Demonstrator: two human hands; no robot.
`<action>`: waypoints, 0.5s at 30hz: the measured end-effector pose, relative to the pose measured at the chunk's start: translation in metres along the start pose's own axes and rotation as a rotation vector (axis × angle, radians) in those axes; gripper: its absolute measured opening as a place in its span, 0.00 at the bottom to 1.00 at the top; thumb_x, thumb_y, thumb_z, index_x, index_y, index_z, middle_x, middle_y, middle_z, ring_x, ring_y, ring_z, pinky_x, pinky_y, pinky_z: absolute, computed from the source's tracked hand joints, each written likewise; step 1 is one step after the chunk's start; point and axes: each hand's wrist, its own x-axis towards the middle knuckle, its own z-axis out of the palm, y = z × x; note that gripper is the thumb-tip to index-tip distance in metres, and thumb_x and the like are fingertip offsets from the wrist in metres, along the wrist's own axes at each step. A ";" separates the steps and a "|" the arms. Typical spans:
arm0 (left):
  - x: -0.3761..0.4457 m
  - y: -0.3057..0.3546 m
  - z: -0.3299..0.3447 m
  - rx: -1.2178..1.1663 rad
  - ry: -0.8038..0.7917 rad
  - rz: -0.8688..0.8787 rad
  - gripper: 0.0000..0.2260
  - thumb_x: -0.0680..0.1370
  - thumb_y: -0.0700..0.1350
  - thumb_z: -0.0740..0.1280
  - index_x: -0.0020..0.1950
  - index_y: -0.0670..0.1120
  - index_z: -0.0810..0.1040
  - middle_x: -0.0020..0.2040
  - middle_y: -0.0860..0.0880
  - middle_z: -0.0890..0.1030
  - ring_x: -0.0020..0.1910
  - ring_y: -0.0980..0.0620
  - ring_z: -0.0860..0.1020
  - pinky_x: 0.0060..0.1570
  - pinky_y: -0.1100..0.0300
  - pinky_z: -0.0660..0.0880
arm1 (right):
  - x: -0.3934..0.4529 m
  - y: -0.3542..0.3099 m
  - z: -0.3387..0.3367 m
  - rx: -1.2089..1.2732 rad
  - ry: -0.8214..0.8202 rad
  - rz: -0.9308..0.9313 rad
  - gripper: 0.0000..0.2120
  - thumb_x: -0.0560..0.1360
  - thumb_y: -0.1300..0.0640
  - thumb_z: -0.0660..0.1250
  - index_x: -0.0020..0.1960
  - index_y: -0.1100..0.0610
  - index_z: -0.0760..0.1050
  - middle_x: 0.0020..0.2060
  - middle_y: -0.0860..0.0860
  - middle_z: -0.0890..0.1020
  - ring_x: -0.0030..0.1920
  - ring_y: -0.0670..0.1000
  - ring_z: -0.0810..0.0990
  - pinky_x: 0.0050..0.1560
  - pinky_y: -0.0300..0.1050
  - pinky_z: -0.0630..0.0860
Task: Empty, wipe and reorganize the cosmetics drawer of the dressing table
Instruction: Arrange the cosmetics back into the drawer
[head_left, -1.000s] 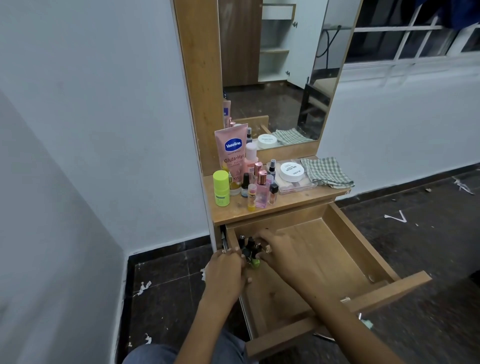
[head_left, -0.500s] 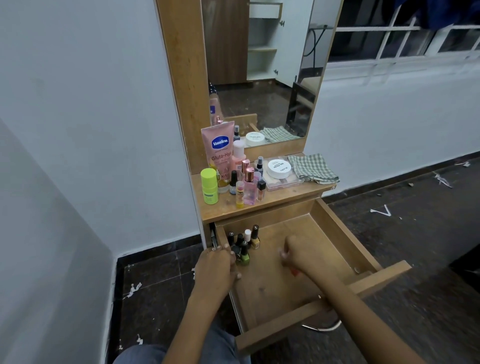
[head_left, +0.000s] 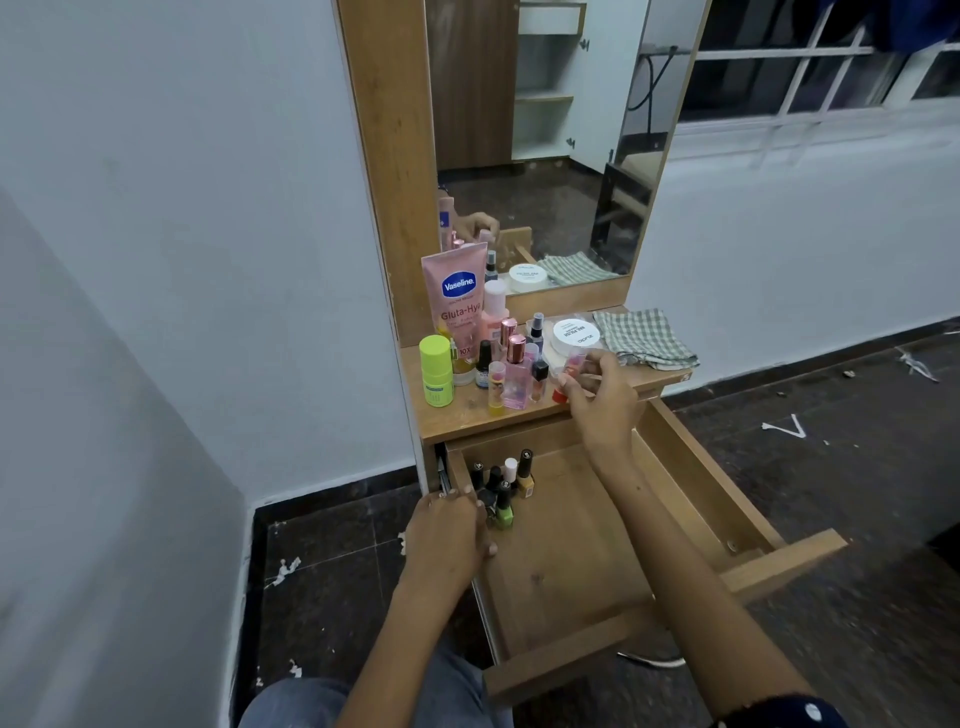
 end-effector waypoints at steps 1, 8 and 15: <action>0.000 0.000 0.000 0.005 0.006 0.004 0.20 0.76 0.52 0.68 0.66 0.47 0.73 0.64 0.48 0.75 0.64 0.48 0.71 0.61 0.57 0.67 | 0.001 0.003 0.003 0.006 -0.012 -0.010 0.13 0.73 0.64 0.70 0.57 0.59 0.74 0.47 0.47 0.79 0.47 0.44 0.79 0.48 0.33 0.77; 0.001 -0.001 0.001 0.040 0.015 0.029 0.19 0.76 0.53 0.68 0.64 0.47 0.75 0.64 0.48 0.75 0.64 0.48 0.71 0.61 0.58 0.68 | 0.003 0.019 0.014 -0.084 -0.039 -0.099 0.13 0.70 0.67 0.71 0.54 0.61 0.76 0.49 0.54 0.81 0.49 0.50 0.81 0.53 0.49 0.79; 0.003 -0.002 0.003 0.049 0.029 0.051 0.19 0.76 0.52 0.67 0.66 0.47 0.75 0.65 0.49 0.74 0.64 0.48 0.71 0.63 0.58 0.67 | 0.000 0.024 0.012 -0.034 -0.070 -0.073 0.17 0.68 0.71 0.72 0.56 0.63 0.75 0.51 0.55 0.80 0.49 0.49 0.80 0.51 0.44 0.80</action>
